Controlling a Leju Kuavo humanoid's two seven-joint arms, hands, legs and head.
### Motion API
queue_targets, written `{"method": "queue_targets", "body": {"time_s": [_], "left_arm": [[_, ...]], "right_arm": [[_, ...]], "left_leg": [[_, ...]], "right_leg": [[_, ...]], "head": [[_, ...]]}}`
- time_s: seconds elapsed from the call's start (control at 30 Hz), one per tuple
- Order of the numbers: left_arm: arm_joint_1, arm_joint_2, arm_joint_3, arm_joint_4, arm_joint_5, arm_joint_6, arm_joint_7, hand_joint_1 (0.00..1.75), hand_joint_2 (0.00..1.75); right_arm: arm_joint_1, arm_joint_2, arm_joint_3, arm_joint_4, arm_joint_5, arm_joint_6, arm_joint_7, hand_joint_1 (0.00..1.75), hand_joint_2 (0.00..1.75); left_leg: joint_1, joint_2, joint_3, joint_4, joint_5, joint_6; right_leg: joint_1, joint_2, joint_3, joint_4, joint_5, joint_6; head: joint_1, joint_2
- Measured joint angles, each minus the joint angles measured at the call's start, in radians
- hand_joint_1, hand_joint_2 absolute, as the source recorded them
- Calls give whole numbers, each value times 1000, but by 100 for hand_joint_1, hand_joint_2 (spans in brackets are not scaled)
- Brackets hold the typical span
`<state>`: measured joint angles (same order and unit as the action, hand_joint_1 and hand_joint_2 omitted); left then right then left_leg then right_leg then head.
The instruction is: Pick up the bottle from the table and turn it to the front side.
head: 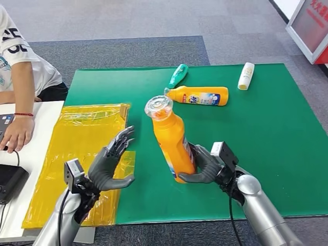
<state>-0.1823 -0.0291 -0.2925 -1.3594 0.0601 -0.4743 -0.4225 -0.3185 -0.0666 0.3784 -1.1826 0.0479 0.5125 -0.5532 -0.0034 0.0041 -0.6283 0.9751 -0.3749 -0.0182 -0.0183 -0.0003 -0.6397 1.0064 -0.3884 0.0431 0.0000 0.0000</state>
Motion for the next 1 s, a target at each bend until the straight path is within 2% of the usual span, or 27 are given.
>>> {"method": "queue_targets", "body": {"time_s": [0.13, 0.23, 0.33, 0.73, 1.0], "left_arm": [[-99, 75, -40, 129, 110, -130, 20, 0, 175], [-160, 131, -74, 197, 140, -161, 29, 0, 175], [-194, 167, -96, 237, 150, -168, 35, 0, 175], [-225, 218, -143, 281, 180, -182, 59, 0, 175], [-267, 270, -202, 310, 221, -194, 92, 0, 175]], "right_arm": [[-45, -1, 54, 38, 6, 0, -16, 175, 175], [-67, -1, 87, 65, 6, -7, -25, 175, 175], [-78, -3, 108, 81, 5, -8, -28, 175, 175], [-89, -7, 146, 117, -4, -12, -35, 175, 175], [-102, -8, 162, 139, -14, -18, -42, 175, 175]], "left_leg": [[0, 0, 0, 0, 2, -2], [1, 0, 0, 0, 2, -2], [1, 0, 0, 0, 2, -2], [1, 0, -1, 0, 1, -2], [1, 0, -1, 0, 2, -2]], "right_leg": [[0, 0, -1, 0, 1, -1], [1, 0, -1, 1, 2, -1], [1, 0, -1, 1, 2, -1], [1, 0, -2, 1, 1, -1], [1, 0, -2, 1, 2, -1]], "head": [[0, 0], [0, 0], [0, 0], [0, 0], [0, 0]]}}
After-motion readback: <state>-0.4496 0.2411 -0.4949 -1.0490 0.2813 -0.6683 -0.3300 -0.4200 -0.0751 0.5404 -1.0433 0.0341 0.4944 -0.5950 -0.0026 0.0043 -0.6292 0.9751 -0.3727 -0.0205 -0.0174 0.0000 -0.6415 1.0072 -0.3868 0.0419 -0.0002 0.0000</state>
